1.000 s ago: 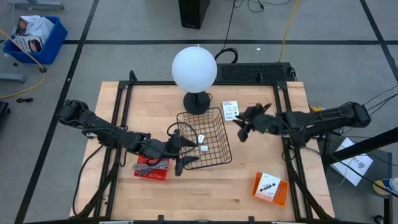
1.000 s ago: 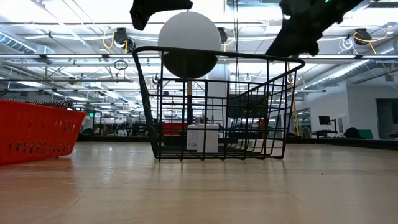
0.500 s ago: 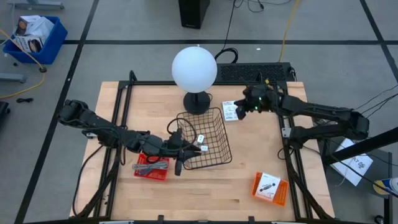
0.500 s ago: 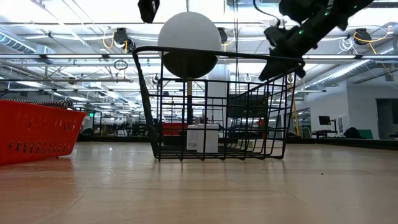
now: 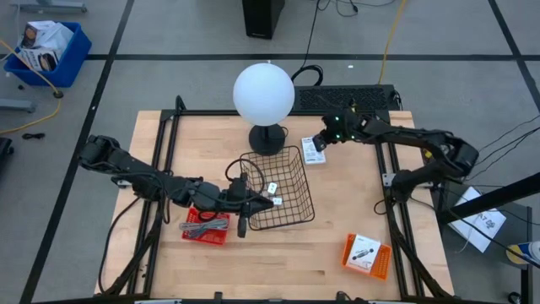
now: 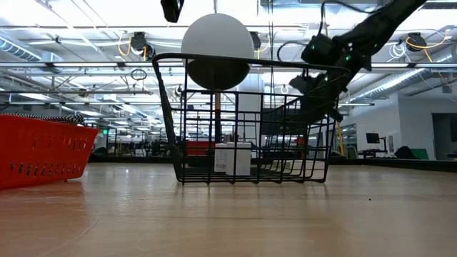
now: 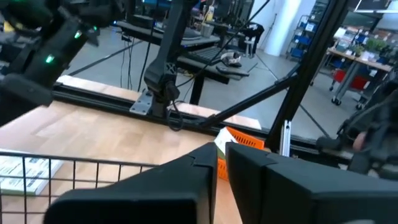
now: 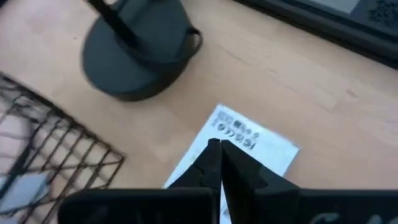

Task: Pick and place items into bin
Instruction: Put the card reader box into the orange bin

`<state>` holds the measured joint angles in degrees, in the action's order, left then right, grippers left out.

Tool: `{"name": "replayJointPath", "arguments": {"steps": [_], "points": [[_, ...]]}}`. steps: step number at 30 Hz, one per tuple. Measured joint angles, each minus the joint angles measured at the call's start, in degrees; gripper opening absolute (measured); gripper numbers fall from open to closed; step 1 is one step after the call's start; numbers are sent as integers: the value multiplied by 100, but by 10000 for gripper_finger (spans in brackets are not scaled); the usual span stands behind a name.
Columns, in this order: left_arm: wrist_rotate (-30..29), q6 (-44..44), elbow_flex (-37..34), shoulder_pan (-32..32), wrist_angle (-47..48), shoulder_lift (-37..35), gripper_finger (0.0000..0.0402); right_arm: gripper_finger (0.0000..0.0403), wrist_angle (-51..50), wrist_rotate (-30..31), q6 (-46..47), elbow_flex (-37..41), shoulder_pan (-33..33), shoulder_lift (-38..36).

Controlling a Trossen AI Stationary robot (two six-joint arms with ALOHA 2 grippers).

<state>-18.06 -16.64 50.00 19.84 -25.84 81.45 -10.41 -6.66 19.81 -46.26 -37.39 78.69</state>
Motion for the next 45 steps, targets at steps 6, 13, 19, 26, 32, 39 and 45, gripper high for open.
{"name": "replayJointPath", "arguments": {"steps": [6,13,19,26,32,39,45], "points": [[0,10,0,0,-52,0,46,0,-173,-443,75,-2,-82,503],[0,41,0,0,-76,0,47,0,-659,-411,36,-2,-78,762],[0,40,0,0,-77,0,47,0,-1104,-408,24,-2,40,759],[-2,39,0,0,-81,0,47,0,-1104,-420,31,-2,469,759],[-2,-1,0,0,-84,0,47,0,-1267,-576,115,-2,645,949],[-2,-4,0,0,-84,0,47,0,-1460,-718,288,-19,754,1323],[0,-6,0,8,-80,0,47,0,-1607,-645,393,-12,973,1253]]}}
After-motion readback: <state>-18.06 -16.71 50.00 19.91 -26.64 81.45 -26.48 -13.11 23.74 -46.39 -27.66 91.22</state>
